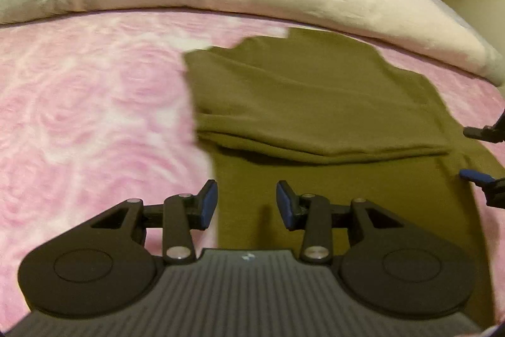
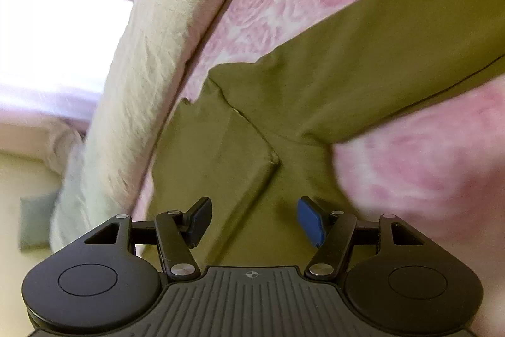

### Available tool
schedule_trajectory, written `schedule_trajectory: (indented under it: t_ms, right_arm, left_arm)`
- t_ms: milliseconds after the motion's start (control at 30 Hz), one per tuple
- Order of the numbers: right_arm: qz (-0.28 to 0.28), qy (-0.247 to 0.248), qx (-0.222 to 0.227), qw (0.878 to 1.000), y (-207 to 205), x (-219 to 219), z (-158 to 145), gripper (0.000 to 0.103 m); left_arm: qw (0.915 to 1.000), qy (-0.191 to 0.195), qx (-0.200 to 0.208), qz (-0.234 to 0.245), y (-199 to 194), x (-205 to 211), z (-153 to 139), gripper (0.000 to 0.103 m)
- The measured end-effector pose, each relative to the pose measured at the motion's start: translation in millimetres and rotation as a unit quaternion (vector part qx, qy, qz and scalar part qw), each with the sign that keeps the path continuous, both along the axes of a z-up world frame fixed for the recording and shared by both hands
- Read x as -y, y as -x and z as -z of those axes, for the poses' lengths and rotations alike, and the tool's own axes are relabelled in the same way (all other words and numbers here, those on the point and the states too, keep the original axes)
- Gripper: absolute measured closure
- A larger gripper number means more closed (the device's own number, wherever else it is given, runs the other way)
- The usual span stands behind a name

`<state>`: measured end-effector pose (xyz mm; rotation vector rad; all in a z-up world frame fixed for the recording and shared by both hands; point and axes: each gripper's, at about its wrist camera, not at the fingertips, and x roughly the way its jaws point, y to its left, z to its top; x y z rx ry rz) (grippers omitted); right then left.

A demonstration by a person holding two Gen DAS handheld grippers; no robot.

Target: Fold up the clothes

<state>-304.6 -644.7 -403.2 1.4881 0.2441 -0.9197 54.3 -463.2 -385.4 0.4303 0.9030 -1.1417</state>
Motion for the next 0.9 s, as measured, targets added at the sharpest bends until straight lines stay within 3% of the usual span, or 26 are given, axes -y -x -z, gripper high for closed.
schedule_trajectory:
  t_ms: [167, 200, 233, 300, 367, 400, 500, 567, 633, 667, 700, 800, 900]
  right_arm:
    - [0.015, -0.014, -0.013, 1.0, -22.7, 20.8, 24.1, 0.039]
    - [0.007, -0.008, -0.023, 1.0, -27.5, 23.8, 23.5, 0.052]
    - [-0.001, -0.001, -0.033, 0.999, -32.3, 26.8, 22.9, 0.081]
    - [-0.014, 0.016, -0.05, 0.999, -41.0, 32.1, 20.1, 0.092]
    - [-0.02, 0.061, -0.052, 0.997, -45.6, 33.5, 5.9, 0.098]
    - [-0.025, 0.107, -0.05, 0.993, -47.7, 32.2, -8.8, 0.1]
    - [-0.024, 0.232, -0.036, 0.972, -47.8, 21.6, -53.4, 0.1]
    - [-0.022, 0.277, -0.047, 0.959, -46.1, 18.6, -70.9, 0.1]
    - [-0.024, 0.257, -0.074, 0.963, -45.8, 24.6, -64.2, 0.1]
    - [-0.025, 0.236, -0.089, 0.967, -45.9, 29.0, -56.4, 0.1]
    - [-0.025, 0.215, -0.098, 0.971, -44.9, 32.5, -48.4, 0.1]
    - [-0.021, 0.185, -0.101, 0.977, -39.3, 31.8, -30.6, 0.1]
    - [-0.013, 0.176, -0.097, 0.98, -35.9, 27.3, -23.7, 0.1]
  left_arm:
    - [0.9998, 0.0, 0.014, -0.012, -22.0, 5.1, 6.4, 0.065]
    - [0.9998, 0.001, 0.013, -0.013, -24.2, 7.4, 9.4, 0.065]
    - [0.9998, 0.004, 0.014, -0.014, -25.4, 9.2, 11.6, 0.065]
    - [0.9997, 0.009, 0.018, -0.013, -27.0, 13.5, 14.7, 0.065]
    - [0.9995, 0.016, 0.026, -0.009, -27.7, 18.3, 16.8, 0.065]
    - [0.9993, 0.019, 0.033, 0.002, -26.5, 19.9, 17.9, 0.065]
    - [0.9971, 0.024, 0.06, 0.041, -19.9, 26.7, 21.1, 0.065]
    - [0.9942, 0.025, 0.08, 0.068, -14.5, 32.2, 23.6, 0.065]
    - [0.9908, 0.029, 0.093, 0.095, -10.4, 37.0, 25.6, 0.071]
    - [0.9882, 0.031, 0.103, 0.109, -7.7, 38.7, 25.2, 0.085]
    - [0.9846, 0.032, 0.113, 0.129, -4.7, 40.3, 24.5, 0.093]
    - [0.973, 0.049, 0.166, 0.153, 4.1, 35.1, 21.5, 0.095]
    - [0.9721, 0.073, 0.181, 0.13, 2.8, 21.3, 19.3, 0.095]
